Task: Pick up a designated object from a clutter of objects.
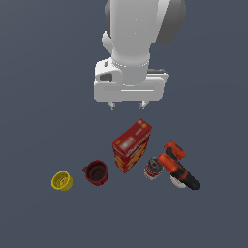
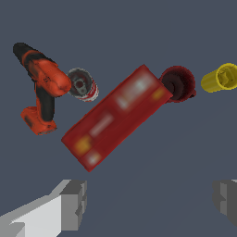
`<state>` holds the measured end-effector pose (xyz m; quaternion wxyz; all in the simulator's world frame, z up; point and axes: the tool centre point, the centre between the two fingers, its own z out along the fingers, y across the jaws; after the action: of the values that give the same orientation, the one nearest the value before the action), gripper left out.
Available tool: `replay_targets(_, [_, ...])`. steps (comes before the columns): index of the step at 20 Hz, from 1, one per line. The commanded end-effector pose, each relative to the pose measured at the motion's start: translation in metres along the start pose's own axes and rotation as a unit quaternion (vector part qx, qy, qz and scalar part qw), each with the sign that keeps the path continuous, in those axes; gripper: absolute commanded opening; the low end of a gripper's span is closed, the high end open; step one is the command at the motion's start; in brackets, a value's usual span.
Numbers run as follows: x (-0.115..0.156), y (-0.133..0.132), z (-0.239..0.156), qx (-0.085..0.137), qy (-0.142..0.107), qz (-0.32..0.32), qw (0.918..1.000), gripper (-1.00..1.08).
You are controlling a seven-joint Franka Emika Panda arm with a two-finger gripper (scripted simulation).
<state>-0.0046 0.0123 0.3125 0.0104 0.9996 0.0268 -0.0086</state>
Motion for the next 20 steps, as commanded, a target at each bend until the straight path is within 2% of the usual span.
replay_targets(1, [0.0,0.0,0.0,0.0,0.0,0.0,1.0,1.08])
replay_targets(13, [0.003,-0.009,0.002,-0.009,-0.005,-0.013,0.9999,1.08])
replay_targets(20, [0.012,-0.018,0.012,-0.035,-0.021,-0.049,0.998,1.08])
